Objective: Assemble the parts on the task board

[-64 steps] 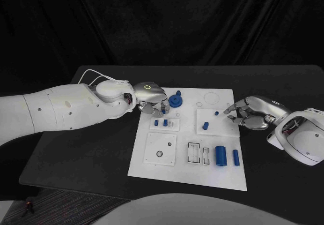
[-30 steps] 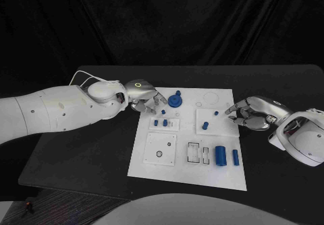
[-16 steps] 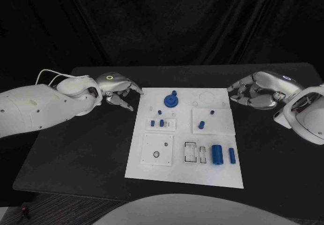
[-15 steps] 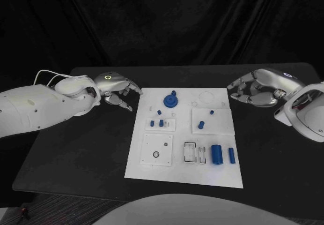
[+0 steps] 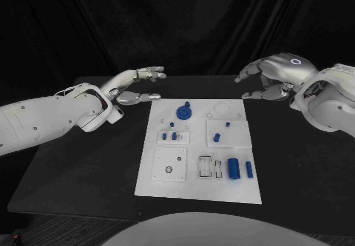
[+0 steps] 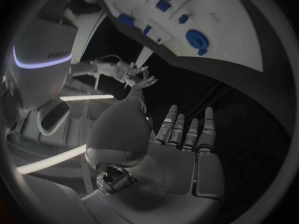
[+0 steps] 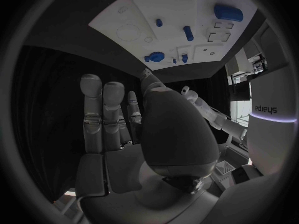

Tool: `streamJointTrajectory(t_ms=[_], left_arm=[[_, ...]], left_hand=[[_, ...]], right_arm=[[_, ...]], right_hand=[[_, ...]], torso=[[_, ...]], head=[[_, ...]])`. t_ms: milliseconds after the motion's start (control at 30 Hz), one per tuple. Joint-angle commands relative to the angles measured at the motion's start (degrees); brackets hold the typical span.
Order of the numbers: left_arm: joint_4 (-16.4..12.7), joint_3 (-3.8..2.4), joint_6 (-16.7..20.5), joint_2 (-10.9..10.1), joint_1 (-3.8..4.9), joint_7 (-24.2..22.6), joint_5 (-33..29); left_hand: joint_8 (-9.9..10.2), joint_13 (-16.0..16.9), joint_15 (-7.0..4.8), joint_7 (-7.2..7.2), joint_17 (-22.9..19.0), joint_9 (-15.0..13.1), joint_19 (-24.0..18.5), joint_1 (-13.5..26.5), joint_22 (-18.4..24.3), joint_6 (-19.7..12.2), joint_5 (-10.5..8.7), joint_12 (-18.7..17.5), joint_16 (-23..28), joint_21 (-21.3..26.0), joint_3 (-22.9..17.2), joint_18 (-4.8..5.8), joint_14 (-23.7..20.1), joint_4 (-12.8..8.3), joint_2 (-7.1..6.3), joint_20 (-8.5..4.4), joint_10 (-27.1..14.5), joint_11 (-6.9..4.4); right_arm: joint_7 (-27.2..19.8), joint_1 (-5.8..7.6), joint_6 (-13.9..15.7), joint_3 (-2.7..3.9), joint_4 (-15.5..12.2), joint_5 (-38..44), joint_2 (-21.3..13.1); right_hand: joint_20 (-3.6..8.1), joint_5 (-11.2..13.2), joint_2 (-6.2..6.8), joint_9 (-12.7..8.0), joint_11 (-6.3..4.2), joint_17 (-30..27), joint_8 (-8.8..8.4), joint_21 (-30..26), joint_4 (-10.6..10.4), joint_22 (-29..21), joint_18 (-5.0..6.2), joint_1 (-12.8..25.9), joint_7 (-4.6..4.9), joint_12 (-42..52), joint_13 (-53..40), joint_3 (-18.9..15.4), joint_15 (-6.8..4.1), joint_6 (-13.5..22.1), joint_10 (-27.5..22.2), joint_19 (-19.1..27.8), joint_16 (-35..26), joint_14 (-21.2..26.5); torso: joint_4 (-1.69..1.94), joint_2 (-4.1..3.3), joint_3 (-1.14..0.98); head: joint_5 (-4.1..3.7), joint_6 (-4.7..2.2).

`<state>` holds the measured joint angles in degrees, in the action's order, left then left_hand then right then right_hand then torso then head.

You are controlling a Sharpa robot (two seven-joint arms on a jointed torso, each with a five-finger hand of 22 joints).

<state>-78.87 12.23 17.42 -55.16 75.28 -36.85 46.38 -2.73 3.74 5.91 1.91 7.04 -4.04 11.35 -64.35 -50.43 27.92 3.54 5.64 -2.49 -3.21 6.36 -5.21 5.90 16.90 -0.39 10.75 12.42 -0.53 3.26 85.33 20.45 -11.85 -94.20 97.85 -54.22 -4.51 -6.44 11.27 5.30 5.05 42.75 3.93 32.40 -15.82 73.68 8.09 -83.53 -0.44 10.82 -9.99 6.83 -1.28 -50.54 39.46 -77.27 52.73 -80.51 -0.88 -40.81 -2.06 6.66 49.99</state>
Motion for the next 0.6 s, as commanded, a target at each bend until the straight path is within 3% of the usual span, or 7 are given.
streamJointTrajectory(t_ms=[33, 100, 133, 233, 367, 467, 600], left_arm=[[-2.12, -0.02, -14.23, -0.18, -0.31, -11.28, -29.58], [-3.57, -0.01, -17.25, -0.55, -0.53, -11.0, -34.98], [-4.38, -0.01, -18.7, -0.76, -0.64, -10.88, -37.66], [-5.96, 0.0, -21.11, -1.15, -0.91, -10.78, -42.17], [-7.04, 0.0, -22.76, -1.37, -1.41, -10.83, -45.03], [-7.38, 0.0, -23.74, -1.41, -1.8, -10.9, -45.95], [-7.69, 0.0, -24.58, -1.35, -2.15, -10.67, -46.53]], left_hand=[[0.48, -1.99, -0.25, -0.53, -6.19, 1.65, -7.32, 1.54, 17.38, -5.56, 0.29, -1.88, 2.25, 1.05, 0.97, 0.02, -5.28, -0.03, 2.59, 0.61, -5.67, -0.49], [0.74, -2.49, -0.18, -1.14, -7.04, 1.98, -7.88, 2.42, 19.88, -8.59, 0.14, -2.69, 2.49, 1.05, 1.93, -1.38, -5.9, -0.04, 3.46, 0.61, -7.84, -1.1], [0.84, -2.61, -0.42, -1.77, -7.04, 2.11, -8.72, 2.7, 25.09, -10.29, 0.15, -2.95, 2.49, 1.38, 2.39, -2.18, -5.9, -0.06, 3.87, 0.54, -8.64, -1.46], [1.07, -2.77, -0.98, -3.11, -7.04, 2.33, -10.81, 2.59, 39.17, -13.43, 1.16, -3.07, 2.49, 2.32, 3.48, -3.35, -5.9, -0.13, 5.2, 1.1, -9.88, -2.3], [1.08, -2.78, -1.36, -3.16, -7.04, 2.34, -11.14, 1.78, 42.79, -13.64, 2.17, -2.87, 2.49, 2.57, 3.98, -3.82, -5.9, -0.14, 5.82, 1.35, -10.13, -2.25], [1.1, -2.79, -1.34, -3.14, -7.04, 2.36, -11.18, 1.52, 43.04, -13.88, 2.63, -2.8, 2.49, 2.58, 4.21, -4.0, -5.9, -0.15, 6.12, 1.46, -10.23, -2.11], [1.1, -2.79, -0.82, -2.76, -7.04, 2.36, -11.17, 0.18, 43.39, -13.98, 5.26, -2.53, 2.49, 2.56, 4.85, -4.62, -5.9, -0.21, 6.73, 2.12, -10.41, -1.62]], right_arm=[[-3.41, -1.21, -1.61, -0.02, 1.4, 7.15, 1.15], [-4.01, -1.91, -2.68, -0.02, 2.13, 6.95, 1.93], [-4.07, -2.29, -3.36, -0.02, 2.41, 6.66, 2.21], [-3.93, -3.74, -5.19, -0.02, 3.27, 4.81, 2.98], [-3.85, -5.58, -6.4, -0.02, 4.73, 3.15, 4.18], [-3.88, -6.55, -7.25, -0.02, 5.95, 2.01, 5.17], [-4.12, -7.67, -7.89, -0.02, 7.28, 0.71, 6.19]], right_hand=[[-0.16, 1.05, -0.63, -0.3, 0.09, 0.26, 0.07, 0.25, -1.03, 0.28, 0.32, -0.68, -0.07, 0.33, 1.17, -0.3, -0.11, -0.36, 2.37, -0.43, -0.3, 0.04], [-0.17, 0.91, -1.65, -0.54, 0.1, 0.54, 0.03, 0.42, -0.78, 0.47, 0.26, -1.05, 0.17, 0.67, 1.98, 0.26, -0.16, -0.64, 4.66, -0.73, -0.23, -0.16], [-0.15, 0.69, -1.92, -0.6, 0.19, 0.64, 0.0, 0.47, -0.65, 0.52, 0.26, -1.27, 0.37, 0.77, 2.16, 0.43, -0.11, -0.64, 5.29, -0.8, -0.19, -0.2], [-0.36, 1.07, -3.31, -0.86, 0.8, 1.31, 0.08, 0.6, -0.15, 0.85, 0.18, -1.31, 2.08, 1.04, 3.34, 0.7, 0.34, -1.26, 9.23, -1.17, 0.14, -0.53], [-0.93, 1.08, -4.07, -1.02, 0.96, 1.9, 0.1, 0.25, 0.19, 0.99, 0.05, -1.02, 3.16, 0.73, 4.27, 0.69, 1.16, -1.5, 11.0, -1.28, 0.54, -0.72], [-1.14, 0.63, -4.46, -1.04, 0.88, 2.48, 0.17, 0.39, 0.61, 1.16, 0.05, -1.12, 3.6, 0.69, 4.65, 0.75, 1.37, -1.86, 12.05, -1.42, 1.02, -0.89], [-1.66, -0.61, -5.13, -1.05, 1.04, 3.15, 0.35, 0.68, 1.69, 1.53, -0.04, -1.31, 4.93, 0.52, 5.41, 0.83, 2.02, -2.79, 14.15, -1.69, 1.6, -1.07]], torso=[[0.51, 0.79, 0.82], [0.69, 1.01, 1.09], [1.05, 1.29, 1.5], [1.67, 1.66, 1.99], [2.07, 1.94, 2.33], [2.69, 2.07, 2.58], [2.93, 2.07, 2.79]], head=[[-0.58, 0.01], [-0.91, 0.01], [-1.38, 0.01], [-2.38, 0.01], [-3.61, 0.01], [-5.09, -0.31], [-6.52, -0.9]])
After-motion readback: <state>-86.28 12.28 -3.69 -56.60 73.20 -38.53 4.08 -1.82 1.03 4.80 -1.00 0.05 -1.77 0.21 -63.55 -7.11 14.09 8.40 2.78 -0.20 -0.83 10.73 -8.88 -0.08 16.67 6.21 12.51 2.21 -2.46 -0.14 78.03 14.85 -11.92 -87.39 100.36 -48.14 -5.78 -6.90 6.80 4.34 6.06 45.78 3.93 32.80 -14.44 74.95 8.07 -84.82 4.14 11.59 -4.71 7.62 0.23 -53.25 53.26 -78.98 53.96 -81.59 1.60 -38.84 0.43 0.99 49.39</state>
